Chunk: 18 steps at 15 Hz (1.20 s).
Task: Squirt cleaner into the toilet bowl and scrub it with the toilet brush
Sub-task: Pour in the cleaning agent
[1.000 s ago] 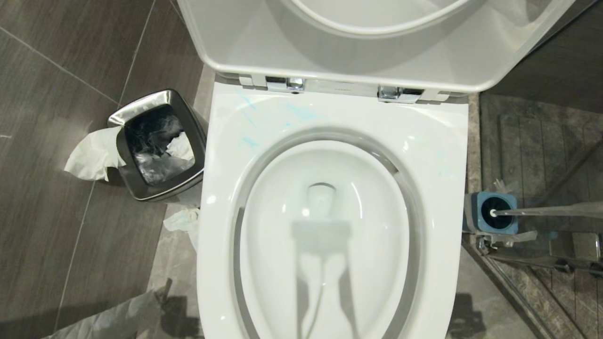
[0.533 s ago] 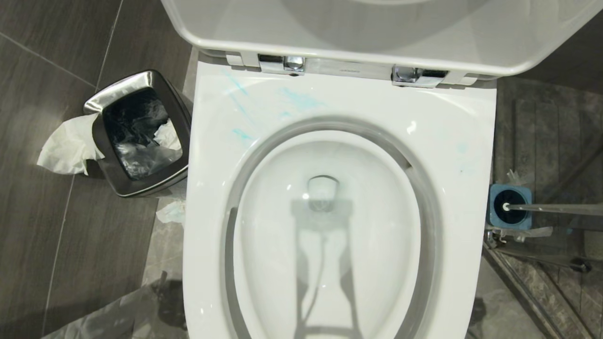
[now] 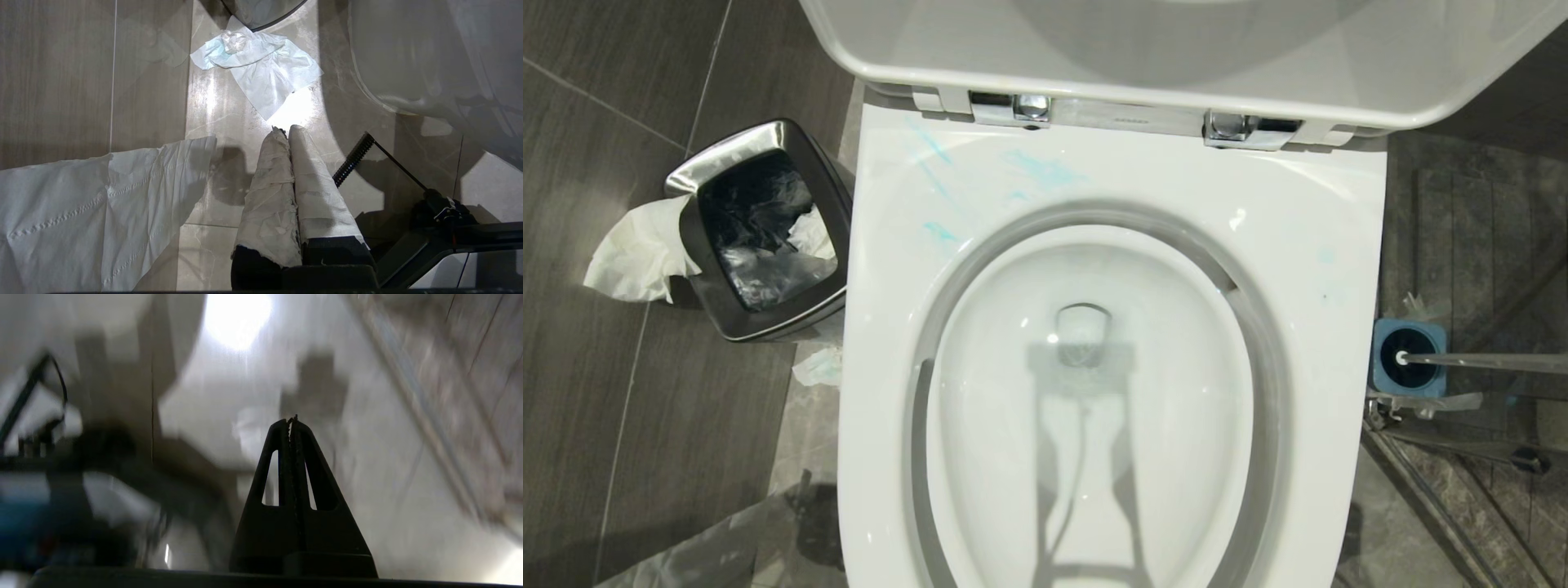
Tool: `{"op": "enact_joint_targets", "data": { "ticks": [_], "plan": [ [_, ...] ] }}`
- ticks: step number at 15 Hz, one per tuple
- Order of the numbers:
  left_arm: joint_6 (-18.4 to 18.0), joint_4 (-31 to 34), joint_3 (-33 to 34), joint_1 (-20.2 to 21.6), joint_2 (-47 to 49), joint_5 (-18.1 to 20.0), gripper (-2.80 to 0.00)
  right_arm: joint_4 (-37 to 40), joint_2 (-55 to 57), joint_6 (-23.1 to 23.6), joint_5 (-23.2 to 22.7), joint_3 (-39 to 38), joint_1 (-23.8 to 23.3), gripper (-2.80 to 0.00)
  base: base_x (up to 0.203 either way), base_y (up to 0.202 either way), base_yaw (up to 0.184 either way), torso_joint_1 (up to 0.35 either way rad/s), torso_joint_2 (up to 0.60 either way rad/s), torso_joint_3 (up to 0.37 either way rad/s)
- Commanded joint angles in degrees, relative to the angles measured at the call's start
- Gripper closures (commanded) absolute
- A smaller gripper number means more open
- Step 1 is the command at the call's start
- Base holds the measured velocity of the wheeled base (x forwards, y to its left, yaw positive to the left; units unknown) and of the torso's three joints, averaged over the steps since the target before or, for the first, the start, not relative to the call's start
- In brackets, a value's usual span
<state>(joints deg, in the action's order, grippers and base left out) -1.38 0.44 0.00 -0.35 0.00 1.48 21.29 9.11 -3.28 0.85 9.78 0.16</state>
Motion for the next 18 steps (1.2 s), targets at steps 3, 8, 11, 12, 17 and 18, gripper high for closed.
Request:
{"op": "enact_joint_targets", "data": {
  "ticks": [3,8,11,12,17,18],
  "plan": [
    [-0.03,0.0,0.09,0.0,0.09,0.01,0.0,12.19,19.03,-0.27,-2.59,11.23,0.01,0.0,0.0,0.0,0.0,0.0,0.0,0.0],
    [-0.03,0.0,0.09,0.0,0.09,0.01,0.0,-14.96,44.5,-0.45,-3.7,12.37,-0.04,0.0,0.0,0.0,0.0,0.0,0.0,0.0],
    [-0.03,0.0,0.09,0.0,0.09,0.01,0.0,-41.93,60.31,-0.34,-3.79,8.06,-0.09,0.0,0.0,0.0,0.0,0.0,0.0,0.0],
    [-0.03,0.0,0.09,0.0,0.09,0.01,0.0,-51.87,65.83,-0.28,-3.79,6.65,-0.11,0.0,0.0,0.0,0.0,0.0,0.0,0.0],
    [-0.03,0.0,0.09,0.0,0.09,0.01,0.0,-97.67,93.51,0.73,-3.7,4.09,-0.62,0.0,0.0,0.0,0.0,0.0,0.0,0.0],
    [-0.03,0.0,0.09,0.0,0.09,0.01,0.0,-103.27,97.22,0.87,-3.75,4.71,-0.71,0.0,0.0,0.0,0.0,0.0,0.0,0.0]
  ]
}}
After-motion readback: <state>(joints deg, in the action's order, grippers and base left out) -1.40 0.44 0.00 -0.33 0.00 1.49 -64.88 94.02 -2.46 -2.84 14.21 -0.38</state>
